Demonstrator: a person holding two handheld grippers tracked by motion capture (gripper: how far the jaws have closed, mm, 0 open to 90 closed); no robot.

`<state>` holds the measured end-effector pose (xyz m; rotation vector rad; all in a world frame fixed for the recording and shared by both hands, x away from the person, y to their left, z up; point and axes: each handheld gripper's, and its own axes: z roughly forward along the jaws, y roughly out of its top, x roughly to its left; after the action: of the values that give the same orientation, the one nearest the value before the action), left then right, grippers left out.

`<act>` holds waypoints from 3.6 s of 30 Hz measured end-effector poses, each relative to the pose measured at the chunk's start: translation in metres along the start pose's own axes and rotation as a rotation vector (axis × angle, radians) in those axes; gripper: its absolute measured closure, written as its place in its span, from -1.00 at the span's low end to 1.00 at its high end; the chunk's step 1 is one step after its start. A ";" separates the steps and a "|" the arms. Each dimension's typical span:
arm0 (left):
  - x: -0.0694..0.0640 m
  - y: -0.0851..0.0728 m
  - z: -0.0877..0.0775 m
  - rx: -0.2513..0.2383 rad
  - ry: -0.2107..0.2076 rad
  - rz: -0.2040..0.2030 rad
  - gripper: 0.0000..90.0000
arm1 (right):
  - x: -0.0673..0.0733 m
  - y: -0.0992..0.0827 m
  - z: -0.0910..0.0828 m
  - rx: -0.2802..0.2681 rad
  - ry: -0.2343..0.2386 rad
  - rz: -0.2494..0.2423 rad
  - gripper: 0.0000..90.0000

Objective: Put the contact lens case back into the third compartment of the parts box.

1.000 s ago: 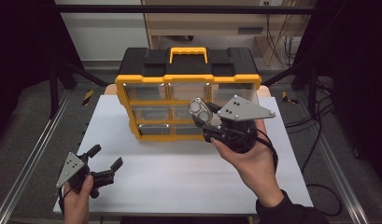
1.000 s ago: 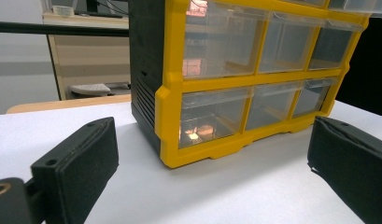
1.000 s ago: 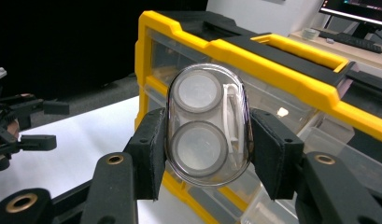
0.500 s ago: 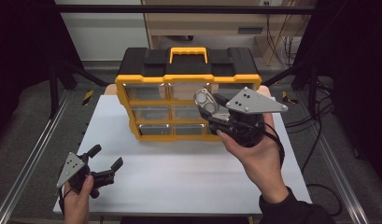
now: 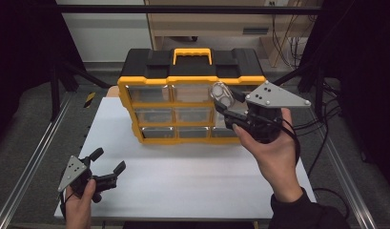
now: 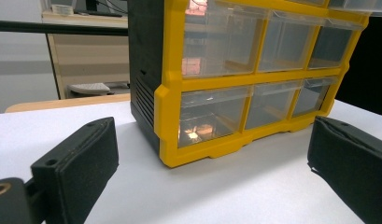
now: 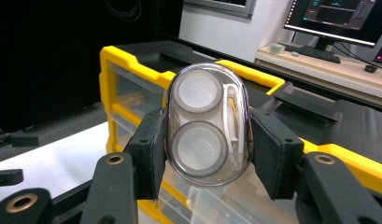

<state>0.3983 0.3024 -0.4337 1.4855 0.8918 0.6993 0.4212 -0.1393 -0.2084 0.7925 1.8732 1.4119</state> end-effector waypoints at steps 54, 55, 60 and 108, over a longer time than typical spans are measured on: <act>0.000 0.000 0.000 0.000 0.001 0.002 -0.96 | -0.044 -0.014 -0.010 -0.004 -0.085 0.096 0.09; 0.000 0.000 0.000 0.000 0.001 0.002 -0.96 | -0.045 -0.014 -0.011 -0.003 -0.086 0.096 0.09; 0.000 0.000 0.000 0.000 0.001 0.002 -0.96 | -0.047 -0.015 -0.011 -0.002 -0.091 0.104 0.09; 0.000 0.000 0.000 0.001 -0.001 0.002 -0.96 | -0.060 -0.029 -0.005 0.035 -0.096 0.150 0.09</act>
<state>0.3980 0.3023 -0.4335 1.4877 0.8900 0.6996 0.4511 -0.1954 -0.2268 1.0190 1.8011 1.4083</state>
